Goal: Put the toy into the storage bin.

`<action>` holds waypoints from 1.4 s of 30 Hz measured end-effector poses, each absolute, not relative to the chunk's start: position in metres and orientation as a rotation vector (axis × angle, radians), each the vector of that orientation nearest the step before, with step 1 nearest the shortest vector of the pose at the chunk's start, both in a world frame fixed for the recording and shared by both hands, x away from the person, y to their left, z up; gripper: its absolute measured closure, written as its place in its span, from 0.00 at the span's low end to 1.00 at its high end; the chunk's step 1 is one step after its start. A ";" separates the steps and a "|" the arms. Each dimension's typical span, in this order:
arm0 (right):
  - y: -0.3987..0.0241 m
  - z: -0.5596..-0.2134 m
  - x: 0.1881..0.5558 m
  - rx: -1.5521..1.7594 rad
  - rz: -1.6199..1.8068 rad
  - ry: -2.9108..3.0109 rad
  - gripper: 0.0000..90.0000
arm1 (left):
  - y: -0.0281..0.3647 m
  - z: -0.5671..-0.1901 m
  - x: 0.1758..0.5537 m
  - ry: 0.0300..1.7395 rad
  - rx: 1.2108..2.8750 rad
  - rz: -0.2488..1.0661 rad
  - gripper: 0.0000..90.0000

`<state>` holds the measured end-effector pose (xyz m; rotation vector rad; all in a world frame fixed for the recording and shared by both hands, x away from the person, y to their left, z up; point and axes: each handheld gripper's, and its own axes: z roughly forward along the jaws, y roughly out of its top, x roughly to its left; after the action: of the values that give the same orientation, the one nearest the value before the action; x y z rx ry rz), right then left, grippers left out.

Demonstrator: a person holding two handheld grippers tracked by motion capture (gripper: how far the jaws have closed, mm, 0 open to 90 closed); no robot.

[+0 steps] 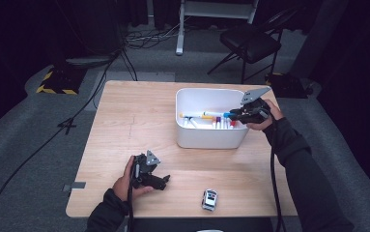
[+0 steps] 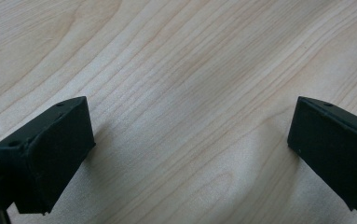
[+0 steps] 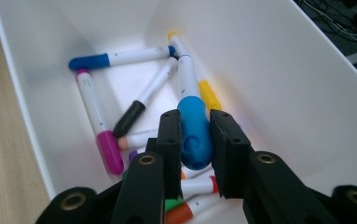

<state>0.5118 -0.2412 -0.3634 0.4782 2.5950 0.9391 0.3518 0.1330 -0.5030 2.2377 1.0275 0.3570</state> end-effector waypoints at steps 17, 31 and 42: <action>-0.254 -0.367 0.519 0.540 0.768 2.627 0.84 | 0.133 -0.503 0.352 1.027 2.238 0.357 0.00; -0.259 -0.360 0.499 0.561 1.102 2.520 0.61 | 0.133 -0.503 0.352 1.027 2.238 0.357 0.00; -0.264 -0.355 0.463 0.517 1.313 2.414 0.36 | 0.133 -0.503 0.352 1.027 2.238 0.357 0.01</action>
<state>0.4632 -0.2636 -0.3548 0.5174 2.4142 1.3127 0.3518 0.1330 -0.5030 2.2378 1.0274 0.3573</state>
